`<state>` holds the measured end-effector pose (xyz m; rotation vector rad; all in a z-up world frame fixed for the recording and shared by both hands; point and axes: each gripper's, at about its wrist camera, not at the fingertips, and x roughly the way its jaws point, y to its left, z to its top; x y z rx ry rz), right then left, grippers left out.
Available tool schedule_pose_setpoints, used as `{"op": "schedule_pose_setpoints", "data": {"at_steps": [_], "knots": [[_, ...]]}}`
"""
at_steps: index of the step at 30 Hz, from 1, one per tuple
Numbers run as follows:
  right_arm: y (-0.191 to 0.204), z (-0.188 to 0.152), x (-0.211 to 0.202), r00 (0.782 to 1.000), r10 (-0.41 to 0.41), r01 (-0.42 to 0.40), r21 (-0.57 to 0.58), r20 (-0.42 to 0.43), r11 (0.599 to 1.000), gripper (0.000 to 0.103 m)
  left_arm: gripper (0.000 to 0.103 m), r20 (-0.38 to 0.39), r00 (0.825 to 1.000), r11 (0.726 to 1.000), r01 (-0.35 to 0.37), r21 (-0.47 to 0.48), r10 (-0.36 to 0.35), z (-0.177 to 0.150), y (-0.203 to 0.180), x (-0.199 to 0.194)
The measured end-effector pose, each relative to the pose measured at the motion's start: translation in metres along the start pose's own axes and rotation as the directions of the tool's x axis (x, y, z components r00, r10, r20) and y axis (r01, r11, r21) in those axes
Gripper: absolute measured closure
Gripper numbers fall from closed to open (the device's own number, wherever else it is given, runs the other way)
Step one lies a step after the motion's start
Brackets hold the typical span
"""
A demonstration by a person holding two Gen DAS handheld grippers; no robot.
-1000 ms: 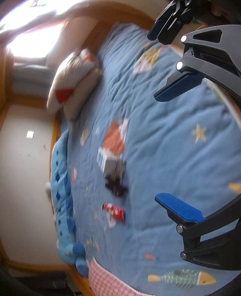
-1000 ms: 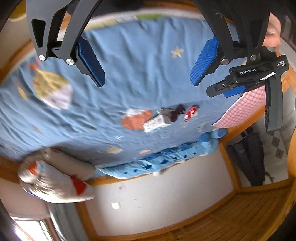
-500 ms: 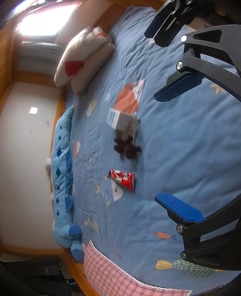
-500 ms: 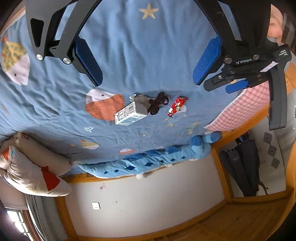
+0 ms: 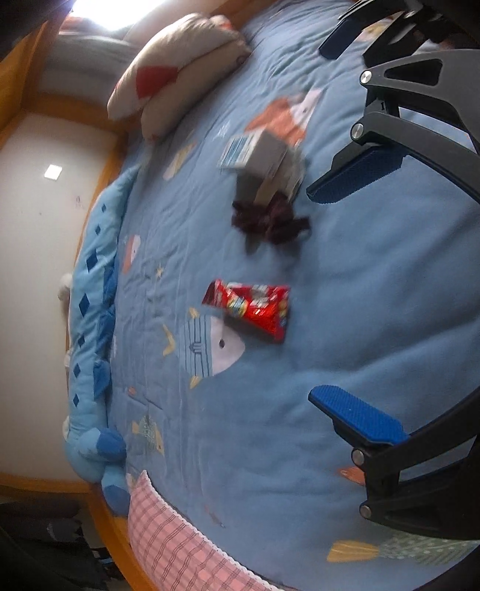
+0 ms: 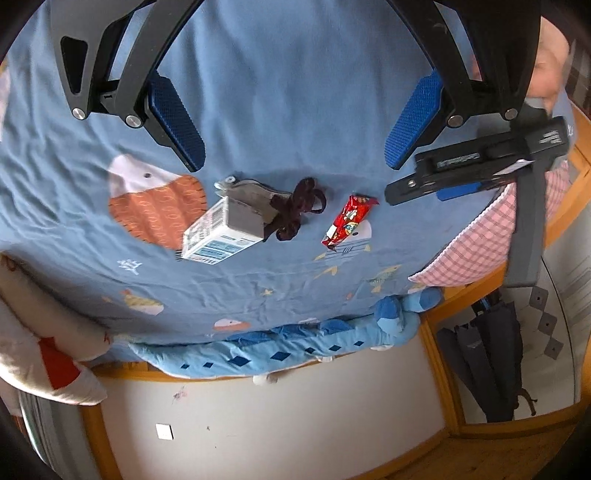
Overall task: Collect trash
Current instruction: 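Move both tools back over the bed toward the snack bar, then grasp the red snack bar with the left tool while the right tool grasps the dark red hair tie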
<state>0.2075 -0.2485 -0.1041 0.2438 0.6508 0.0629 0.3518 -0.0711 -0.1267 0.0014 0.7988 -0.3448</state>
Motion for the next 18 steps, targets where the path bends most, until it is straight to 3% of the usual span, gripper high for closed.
{"op": "schedule_pose_setpoints", "data": {"at_steps": [15, 17, 18], "knots": [[-0.005, 0.003, 0.054, 0.998, 0.034, -0.033, 0.019, -0.050, 0.999, 0.009, 0.006, -0.029, 0.999, 1.000, -0.026, 0.018, 0.026, 0.033, 0.003, 0.086], [-0.006, 0.003, 0.057, 0.998, 0.037, -0.036, 0.023, -0.059, 0.999, 0.009, 0.019, -0.038, 0.999, 0.999, -0.037, 0.003, 0.037, 0.036, 0.006, 0.097], [-0.005, 0.002, 0.058, 0.997, 0.038, -0.037, 0.023, -0.061, 0.999, 0.009, 0.042, -0.056, 0.998, 1.000, -0.026, -0.012, 0.026, 0.038, 0.009, 0.102]]}}
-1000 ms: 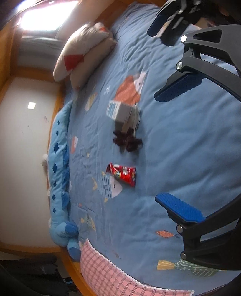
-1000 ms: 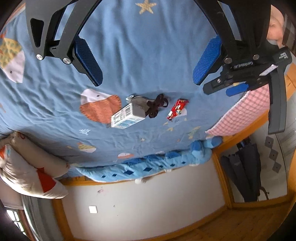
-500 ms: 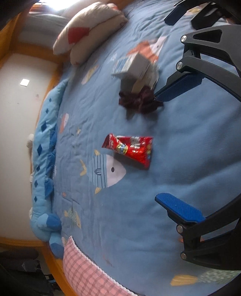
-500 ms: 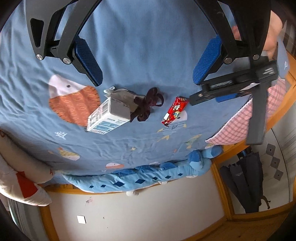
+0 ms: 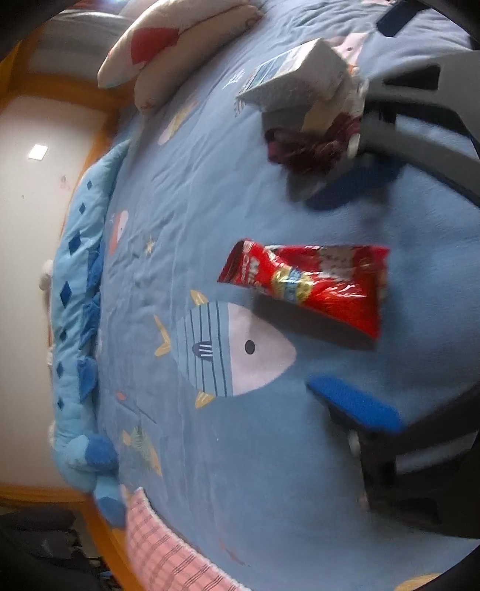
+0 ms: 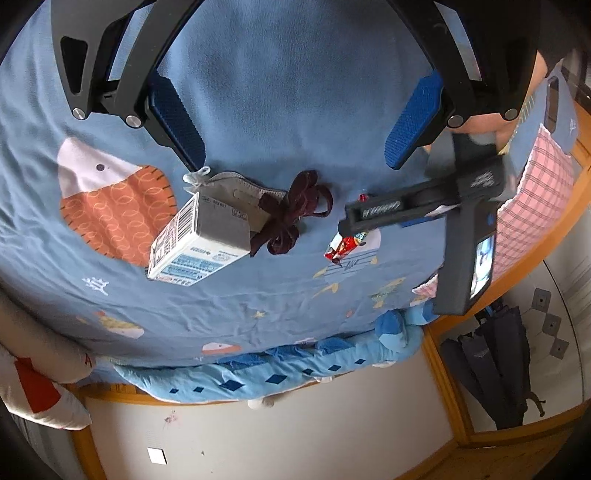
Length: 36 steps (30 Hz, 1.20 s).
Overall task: Collect trash
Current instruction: 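Grasp the red snack bar with the left tool while the right tool grasps the dark red hair tie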
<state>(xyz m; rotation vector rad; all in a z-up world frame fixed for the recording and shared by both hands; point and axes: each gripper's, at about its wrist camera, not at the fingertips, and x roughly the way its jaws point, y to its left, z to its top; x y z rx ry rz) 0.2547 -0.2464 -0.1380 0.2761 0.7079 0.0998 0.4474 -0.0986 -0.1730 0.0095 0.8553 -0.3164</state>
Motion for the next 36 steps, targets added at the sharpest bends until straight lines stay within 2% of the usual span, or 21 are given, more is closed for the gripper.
{"op": "schedule_pose_setpoints", "data": {"at_steps": [1, 2, 4, 12, 19, 22, 28, 31, 33, 35, 36], "knots": [[0.001, 0.000, 0.001, 1.000, 0.000, 0.000, -0.003, 0.001, 1.000, 0.009, 0.051, -0.030, 0.999, 1.000, 0.013, -0.018, -0.014, 0.003, 0.003, 0.007], [0.001, 0.000, 0.002, 1.000, -0.002, 0.002, -0.008, 0.001, 1.000, 0.009, 0.054, -0.045, 0.999, 1.000, 0.000, -0.026, -0.001, 0.005, 0.004, 0.012], [0.003, 0.001, 0.004, 1.000, -0.005, 0.005, -0.013, -0.001, 1.000, 0.009, 0.067, -0.037, 0.999, 1.000, -0.014, -0.027, 0.013, 0.007, 0.006, 0.012], [0.012, 0.015, 0.019, 0.999, 0.015, -0.015, 0.001, -0.030, 1.000, 0.011, 0.067, -0.004, 1.000, 0.999, -0.011, -0.037, 0.011, -0.002, 0.024, -0.013], [0.029, 0.035, 0.044, 1.000, 0.015, -0.015, -0.016, -0.003, 1.000, 0.013, 0.067, 0.025, 1.000, 0.996, 0.010, -0.085, -0.008, -0.003, 0.051, -0.033], [0.029, 0.045, 0.065, 1.000, -0.016, 0.016, -0.017, 0.015, 1.000, 0.017, 0.067, 0.031, 0.999, 0.993, 0.024, -0.113, -0.021, -0.005, 0.061, -0.035], [0.021, 0.059, 0.110, 0.991, -0.117, 0.115, -0.022, -0.070, 0.993, 0.025, 0.067, 0.026, 0.999, 0.992, 0.045, -0.119, -0.042, -0.009, 0.066, -0.034], [0.014, 0.056, 0.130, 0.979, -0.134, 0.133, -0.012, -0.153, 0.991, 0.033, 0.067, 0.025, 0.999, 0.992, 0.049, -0.115, -0.046, -0.010, 0.066, -0.033], [0.013, 0.054, 0.134, 0.976, -0.144, 0.142, -0.024, -0.165, 0.990, 0.037, 0.067, 0.027, 0.998, 0.992, 0.056, -0.115, -0.053, -0.009, 0.066, -0.033], [0.015, 0.052, 0.135, 0.972, -0.161, 0.153, -0.059, -0.170, 0.986, 0.045, 0.067, 0.028, 0.998, 0.992, 0.063, -0.112, -0.060, -0.010, 0.065, -0.033], [0.014, 0.052, 0.135, 0.971, -0.164, 0.154, -0.066, -0.172, 0.986, 0.059, 0.067, 0.029, 0.998, 0.992, 0.064, -0.111, -0.062, -0.010, 0.064, -0.033]]}}
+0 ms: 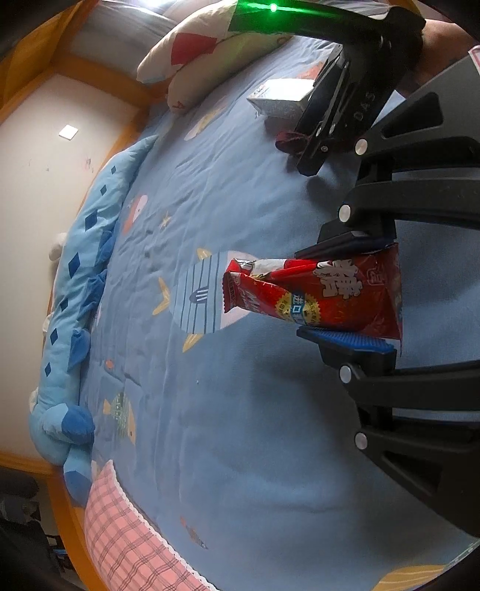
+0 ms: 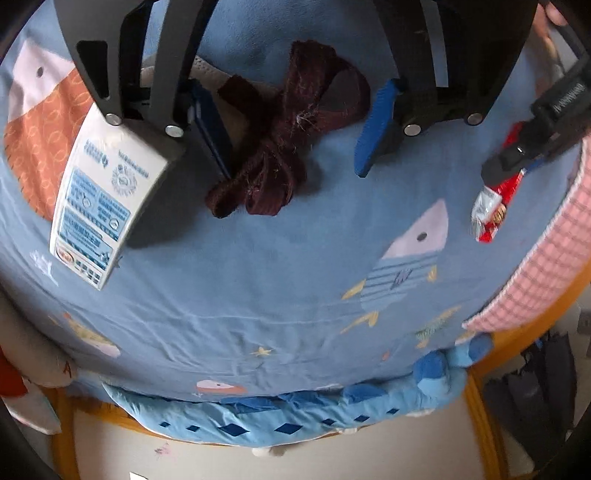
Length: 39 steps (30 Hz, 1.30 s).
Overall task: Collect trash
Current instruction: 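Grasp the red snack bar with the left tool while the right tool grasps the dark red hair tie, then carry snack bar and hair tie to the yellow bucket and open both tools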
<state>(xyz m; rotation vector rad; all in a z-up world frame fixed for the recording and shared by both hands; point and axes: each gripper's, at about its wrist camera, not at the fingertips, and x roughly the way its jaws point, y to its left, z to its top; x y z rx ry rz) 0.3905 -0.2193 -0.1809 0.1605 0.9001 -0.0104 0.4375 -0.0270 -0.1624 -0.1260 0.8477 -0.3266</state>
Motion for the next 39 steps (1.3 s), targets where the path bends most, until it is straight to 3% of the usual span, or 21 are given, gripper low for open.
{"op": "schedule_pose_setpoints", "data": {"at_steps": [1, 2, 15, 27, 33, 39], "knots": [[-0.001, 0.000, 0.000, 1.000, 0.015, -0.015, -0.003, -0.004, 1.000, 0.081, 0.067, 0.000, 1.000, 1.000, 0.004, 0.000, -0.004, 0.000, -0.001, -0.001], [-0.005, -0.001, 0.000, 0.998, 0.063, -0.063, 0.003, -0.017, 0.998, 0.083, 0.067, 0.001, 1.000, 1.000, 0.007, 0.001, -0.007, -0.001, -0.001, -0.002], [0.005, -0.033, -0.092, 0.964, 0.239, -0.233, -0.058, 0.114, 0.971, 0.083, 0.067, 0.002, 0.997, 0.993, 0.078, 0.089, -0.079, -0.027, -0.046, -0.055], [-0.021, -0.084, -0.202, 0.938, 0.282, -0.276, -0.058, 0.201, 0.959, 0.083, 0.067, 0.010, 0.990, 0.971, 0.136, 0.196, -0.141, -0.076, -0.103, -0.138], [-0.050, -0.125, -0.262, 0.940, 0.245, -0.241, -0.047, 0.236, 0.969, 0.083, 0.067, -0.005, 0.977, 0.934, 0.206, 0.291, -0.214, -0.111, -0.153, -0.174], [-0.087, -0.168, -0.309, 0.947, 0.195, -0.203, 0.004, 0.255, 0.979, 0.083, 0.067, -0.078, 0.944, 0.875, 0.327, 0.356, -0.321, -0.148, -0.210, -0.197]]}}
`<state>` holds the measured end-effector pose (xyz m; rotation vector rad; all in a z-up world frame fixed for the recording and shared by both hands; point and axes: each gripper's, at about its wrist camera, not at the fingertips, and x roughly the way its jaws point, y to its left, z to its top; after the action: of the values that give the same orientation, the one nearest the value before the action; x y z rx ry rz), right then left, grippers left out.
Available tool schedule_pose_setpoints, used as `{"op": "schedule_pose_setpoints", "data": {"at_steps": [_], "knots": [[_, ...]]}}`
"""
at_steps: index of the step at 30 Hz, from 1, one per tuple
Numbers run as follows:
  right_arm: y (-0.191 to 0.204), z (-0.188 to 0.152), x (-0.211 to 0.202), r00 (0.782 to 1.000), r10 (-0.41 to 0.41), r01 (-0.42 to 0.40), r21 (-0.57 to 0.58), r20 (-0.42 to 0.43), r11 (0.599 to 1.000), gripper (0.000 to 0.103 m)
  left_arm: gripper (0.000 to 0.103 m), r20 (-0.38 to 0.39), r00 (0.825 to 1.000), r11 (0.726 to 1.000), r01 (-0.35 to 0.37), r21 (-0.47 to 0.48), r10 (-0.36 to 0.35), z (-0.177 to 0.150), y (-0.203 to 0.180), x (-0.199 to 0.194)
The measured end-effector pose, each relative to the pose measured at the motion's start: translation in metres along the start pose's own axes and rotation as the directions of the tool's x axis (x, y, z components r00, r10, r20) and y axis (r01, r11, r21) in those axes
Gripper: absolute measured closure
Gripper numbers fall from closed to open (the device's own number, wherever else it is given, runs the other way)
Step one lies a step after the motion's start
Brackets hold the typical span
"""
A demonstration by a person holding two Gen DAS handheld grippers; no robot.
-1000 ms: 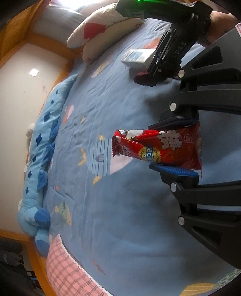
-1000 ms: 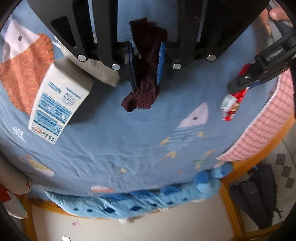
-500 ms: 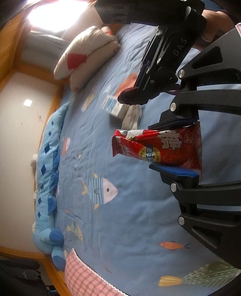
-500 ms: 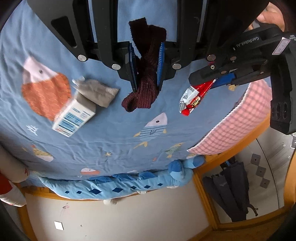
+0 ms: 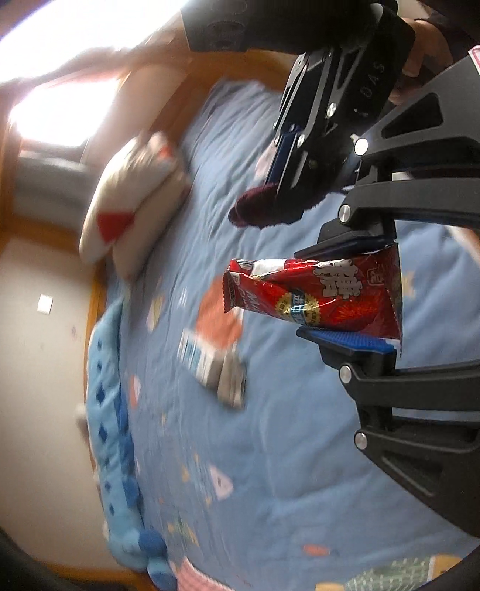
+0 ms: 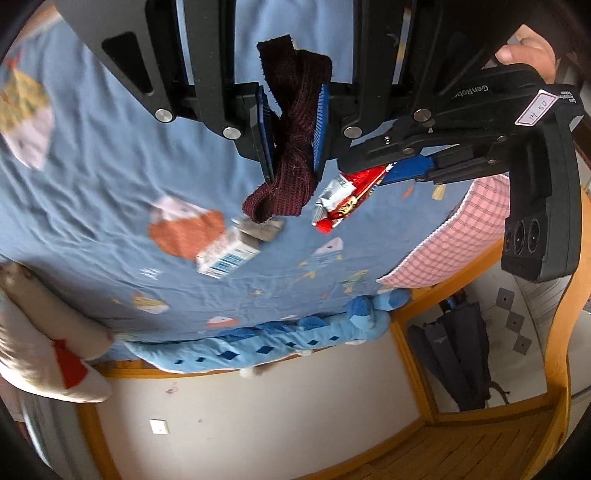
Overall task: Collect trash
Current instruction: 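Carry snack bar and hair tie to the yellow bucket and open both tools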
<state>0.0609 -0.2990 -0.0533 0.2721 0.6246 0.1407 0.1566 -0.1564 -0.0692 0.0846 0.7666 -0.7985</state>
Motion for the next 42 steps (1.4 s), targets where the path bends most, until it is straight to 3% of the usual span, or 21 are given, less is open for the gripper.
{"op": "schedule_pose_setpoints", "data": {"at_steps": [10, 18, 28, 31, 32, 38, 42], "knots": [[-0.050, -0.040, -0.099, 0.991, -0.113, 0.106, 0.097, 0.070, 0.990, 0.083, 0.067, -0.053, 0.992, 0.987, 0.122, 0.107, -0.117, -0.019, -0.093, 0.007], [-0.088, -0.093, -0.185, 0.962, -0.254, 0.233, 0.189, 0.097, 0.954, 0.083, 0.067, -0.145, 0.961, 0.945, 0.260, 0.197, -0.234, -0.050, -0.183, 0.018], [-0.135, -0.179, -0.276, 0.898, -0.440, 0.400, 0.358, 0.033, 0.844, 0.083, 0.067, -0.320, 0.886, 0.844, 0.435, 0.314, -0.337, -0.107, -0.295, 0.041], [-0.149, -0.206, -0.298, 0.878, -0.478, 0.435, 0.403, 0.006, 0.805, 0.083, 0.067, -0.389, 0.845, 0.812, 0.496, 0.309, -0.368, -0.125, -0.323, 0.053], [-0.152, -0.215, -0.305, 0.870, -0.493, 0.451, 0.413, -0.005, 0.791, 0.083, 0.067, -0.418, 0.820, 0.794, 0.531, 0.296, -0.392, -0.133, -0.332, 0.058], [-0.169, -0.257, -0.323, 0.851, -0.521, 0.491, 0.456, -0.067, 0.743, 0.083, 0.067, -0.513, 0.774, 0.766, 0.567, 0.303, -0.370, -0.168, -0.376, 0.084], [-0.182, -0.277, -0.328, 0.843, -0.529, 0.507, 0.475, -0.098, 0.719, 0.083, 0.067, -0.555, 0.755, 0.761, 0.574, 0.303, -0.349, -0.184, -0.393, 0.098]]}}
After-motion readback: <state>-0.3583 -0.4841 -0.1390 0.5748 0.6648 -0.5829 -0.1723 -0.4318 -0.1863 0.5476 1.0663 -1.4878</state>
